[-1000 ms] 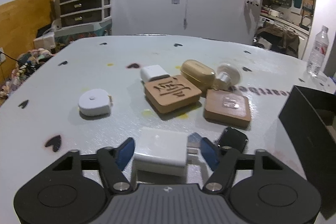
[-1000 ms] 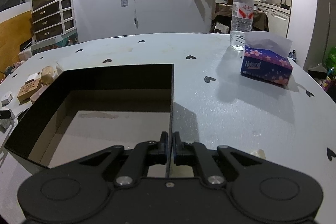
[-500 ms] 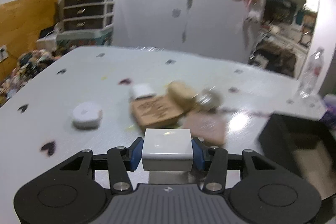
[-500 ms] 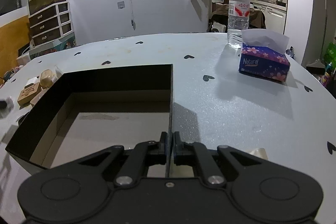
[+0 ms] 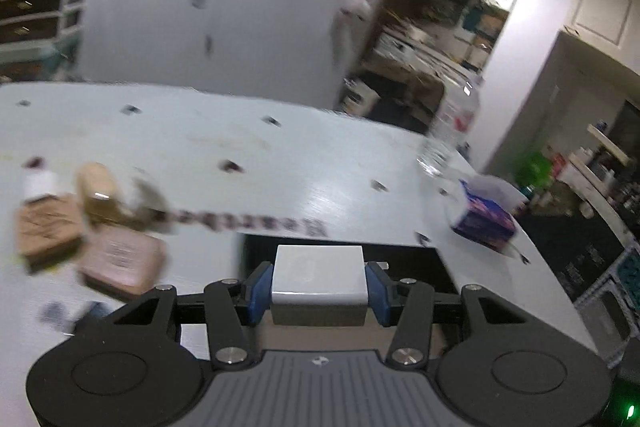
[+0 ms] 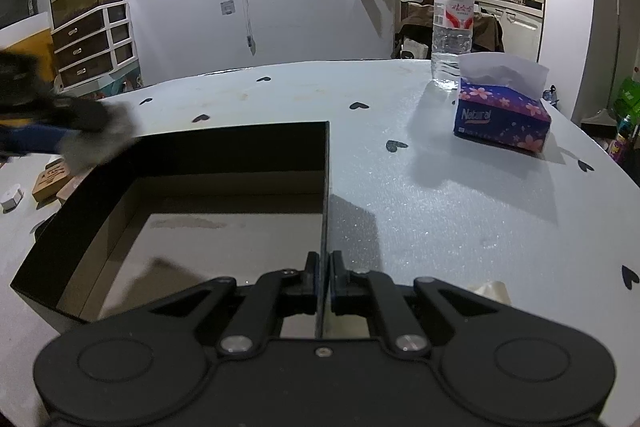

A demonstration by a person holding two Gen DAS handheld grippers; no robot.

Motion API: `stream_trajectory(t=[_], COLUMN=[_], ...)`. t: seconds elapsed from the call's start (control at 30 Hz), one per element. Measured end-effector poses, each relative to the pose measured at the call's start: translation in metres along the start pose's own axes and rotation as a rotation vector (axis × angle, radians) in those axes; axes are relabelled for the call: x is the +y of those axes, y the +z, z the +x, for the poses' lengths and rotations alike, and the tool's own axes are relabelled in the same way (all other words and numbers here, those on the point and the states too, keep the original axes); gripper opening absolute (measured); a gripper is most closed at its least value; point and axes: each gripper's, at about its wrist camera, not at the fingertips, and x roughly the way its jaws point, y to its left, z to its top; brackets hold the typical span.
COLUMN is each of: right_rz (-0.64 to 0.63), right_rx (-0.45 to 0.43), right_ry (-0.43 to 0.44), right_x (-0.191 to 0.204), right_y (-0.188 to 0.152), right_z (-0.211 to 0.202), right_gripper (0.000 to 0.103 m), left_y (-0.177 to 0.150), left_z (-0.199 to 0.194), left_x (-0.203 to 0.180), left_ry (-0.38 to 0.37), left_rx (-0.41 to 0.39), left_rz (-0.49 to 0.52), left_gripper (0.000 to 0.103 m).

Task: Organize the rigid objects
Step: 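Carry the white charger into the black box and open the left tool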

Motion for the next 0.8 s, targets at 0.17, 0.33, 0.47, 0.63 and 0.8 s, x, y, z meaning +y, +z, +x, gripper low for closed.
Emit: stream_trajectory(t=[0.17,0.33,0.47,0.63,0.8], right_rz=[-0.009,-0.011,-0.014,-0.020,-0.018], right_rx=[0.002,0.006,0.009,0.012,0.016], right_ry=[0.009,0.007,0.007,0.007,0.009], right_x=[0.001,0.001,0.001,0.003,0.002], right_y=[0.000,0.001,0.001,0.001,0.002], right_z=[0.000,0.002,0.002,0.002,0.002], right_gripper=[0.006,0.006,0.006,0.006,0.006], left_y=[-0.004,-0.013,-0.015,-0.014,-0.009], left_z=[0.044,0.076,0.093,0.105,0.092], left_x=[-0.024,-0.041,-0.045,-0.046,-0.045], left_ry=[-0.027,-0.017,-0.032,-0.042,-0.072], left_rx=[0.088,0.138,0.154,0.168,0.128], left_rz=[-0.037,-0.030,-0.042,-0.065,-0.071], left_gripper=[0.050,0.050,0.050,0.051,0.062])
